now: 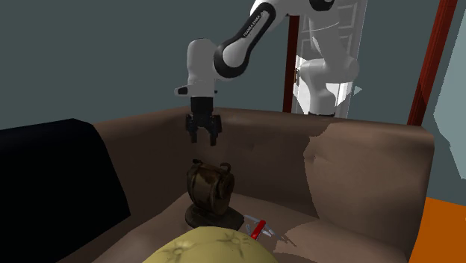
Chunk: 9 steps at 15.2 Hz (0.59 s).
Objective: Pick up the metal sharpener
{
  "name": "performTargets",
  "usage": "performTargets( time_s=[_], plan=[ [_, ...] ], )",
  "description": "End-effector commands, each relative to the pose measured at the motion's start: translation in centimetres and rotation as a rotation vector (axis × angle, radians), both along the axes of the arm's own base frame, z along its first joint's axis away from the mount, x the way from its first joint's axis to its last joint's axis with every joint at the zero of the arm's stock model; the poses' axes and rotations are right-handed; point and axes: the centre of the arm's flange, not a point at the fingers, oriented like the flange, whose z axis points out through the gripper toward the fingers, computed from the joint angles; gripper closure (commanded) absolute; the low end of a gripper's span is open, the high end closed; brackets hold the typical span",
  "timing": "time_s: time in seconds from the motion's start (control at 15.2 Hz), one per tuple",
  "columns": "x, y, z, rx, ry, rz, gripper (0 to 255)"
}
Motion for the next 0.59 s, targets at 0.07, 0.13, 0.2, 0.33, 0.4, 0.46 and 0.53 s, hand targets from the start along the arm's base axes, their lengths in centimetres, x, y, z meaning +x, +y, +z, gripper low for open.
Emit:
performTargets(
  time_s=[0.07,0.13,0.2,0.33,0.4,0.46,0.53],
  plan=[
    [1.8,-2.0,-2.7,0.006,-0.003,0.000,0],
    [1.8,-2.0,-3.2,0.006,-0.003,0.000,0],
    [1.8,-2.0,-3.7,0.006,-0.003,0.000,0],
    [1.8,-2.0,-4.8,0.006,-0.003,0.000,0],
    [1.8,-2.0,-5.3,0.006,-0.003,0.000,0],
    [1.8,-2.0,-5.8,0.006,-0.003,0.000,0],
    [1.8,-2.0,-6.4,0.006,-0.003,0.000,0]
  ],
)
